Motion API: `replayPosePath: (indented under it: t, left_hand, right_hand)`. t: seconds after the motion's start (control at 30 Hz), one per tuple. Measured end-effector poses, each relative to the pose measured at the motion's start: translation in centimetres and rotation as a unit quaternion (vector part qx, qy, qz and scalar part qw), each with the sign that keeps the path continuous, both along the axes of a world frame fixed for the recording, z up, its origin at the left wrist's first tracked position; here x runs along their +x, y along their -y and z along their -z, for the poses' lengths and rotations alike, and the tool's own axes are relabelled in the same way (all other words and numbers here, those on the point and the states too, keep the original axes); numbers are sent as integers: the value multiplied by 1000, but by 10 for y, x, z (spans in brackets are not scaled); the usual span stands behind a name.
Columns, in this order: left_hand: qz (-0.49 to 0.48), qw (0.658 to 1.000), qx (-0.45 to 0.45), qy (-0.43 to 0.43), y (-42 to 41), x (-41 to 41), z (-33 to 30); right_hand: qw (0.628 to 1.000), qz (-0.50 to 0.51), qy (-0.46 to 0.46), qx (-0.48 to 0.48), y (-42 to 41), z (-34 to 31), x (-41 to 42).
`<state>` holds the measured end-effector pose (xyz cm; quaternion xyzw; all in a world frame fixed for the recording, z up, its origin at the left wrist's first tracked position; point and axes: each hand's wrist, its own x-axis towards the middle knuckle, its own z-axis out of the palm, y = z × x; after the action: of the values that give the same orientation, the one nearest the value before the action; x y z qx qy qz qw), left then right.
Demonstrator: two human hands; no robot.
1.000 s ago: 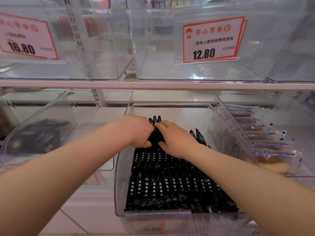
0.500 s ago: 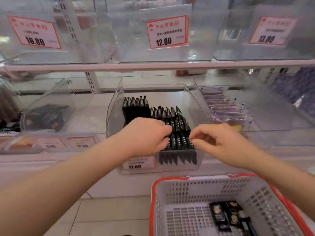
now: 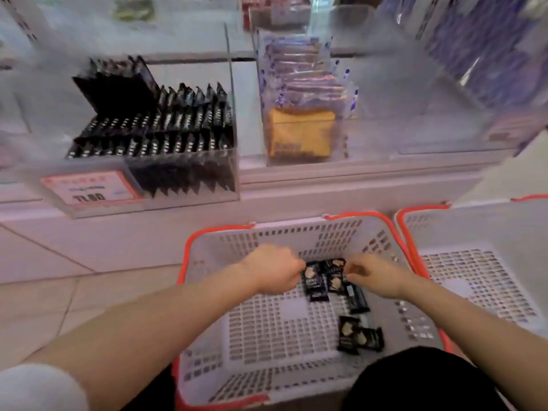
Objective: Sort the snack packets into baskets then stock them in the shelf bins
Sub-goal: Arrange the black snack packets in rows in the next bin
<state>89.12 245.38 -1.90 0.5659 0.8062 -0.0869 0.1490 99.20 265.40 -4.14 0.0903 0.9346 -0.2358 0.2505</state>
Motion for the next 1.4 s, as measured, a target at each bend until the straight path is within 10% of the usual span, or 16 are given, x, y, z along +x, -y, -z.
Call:
replayPosePath:
  t: [0.33, 0.73, 1.0, 1.2, 1.4]
  left_hand:
    - [-61, 959, -197, 192, -52, 20, 157]
    - [-377, 894, -128, 205, -92, -4, 255]
    - [-646, 685, 0, 338, -137, -2, 277]
    - [-622, 676, 95, 384, -116, 2, 268]
    - [-724, 367, 158, 562, -74, 31, 238]
  right_hand:
    - [982, 30, 184, -12, -30, 170, 47]
    - [965, 71, 254, 0, -31, 227, 39]
    - [940, 242, 174, -168, -29, 224, 33]
    - [800, 501, 104, -314, -32, 215, 30]
    - [645, 608, 122, -447, -28, 212, 24]
